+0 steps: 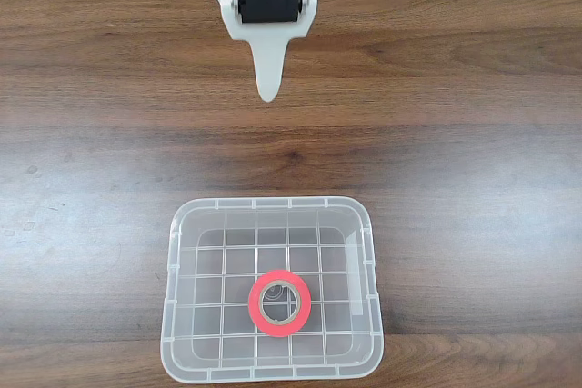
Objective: Grab the tape and place it in the box.
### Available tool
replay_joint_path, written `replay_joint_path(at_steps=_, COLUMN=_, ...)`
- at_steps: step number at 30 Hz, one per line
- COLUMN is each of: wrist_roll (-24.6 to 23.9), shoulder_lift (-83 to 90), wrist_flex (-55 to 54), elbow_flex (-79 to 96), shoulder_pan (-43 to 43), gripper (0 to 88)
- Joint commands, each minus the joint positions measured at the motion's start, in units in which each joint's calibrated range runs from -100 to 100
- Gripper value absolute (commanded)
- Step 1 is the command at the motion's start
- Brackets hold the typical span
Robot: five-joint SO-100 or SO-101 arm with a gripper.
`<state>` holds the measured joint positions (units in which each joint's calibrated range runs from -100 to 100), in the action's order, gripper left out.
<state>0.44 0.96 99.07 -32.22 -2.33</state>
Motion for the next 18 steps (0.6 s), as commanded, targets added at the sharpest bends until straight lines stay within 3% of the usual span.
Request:
replay_joint_path(at_steps=1, wrist_roll=0.2, shoulder_lift=21.7, wrist_flex=0.8, elbow_flex=20.1, shoulder_pan=-0.3, gripper=1.3)
replay_joint_path(at_steps=8, wrist_roll=3.5, shoulder_lift=41.3, wrist_flex=-2.0, elbow_flex=48.4, shoulder_pan=-0.3, gripper=1.3)
replay_joint_path(at_steps=18, wrist_roll=3.8, shoulder_lift=67.7, wrist_flex=-25.7, elbow_flex=92.2, shoulder_pan=-0.2, gripper=1.3)
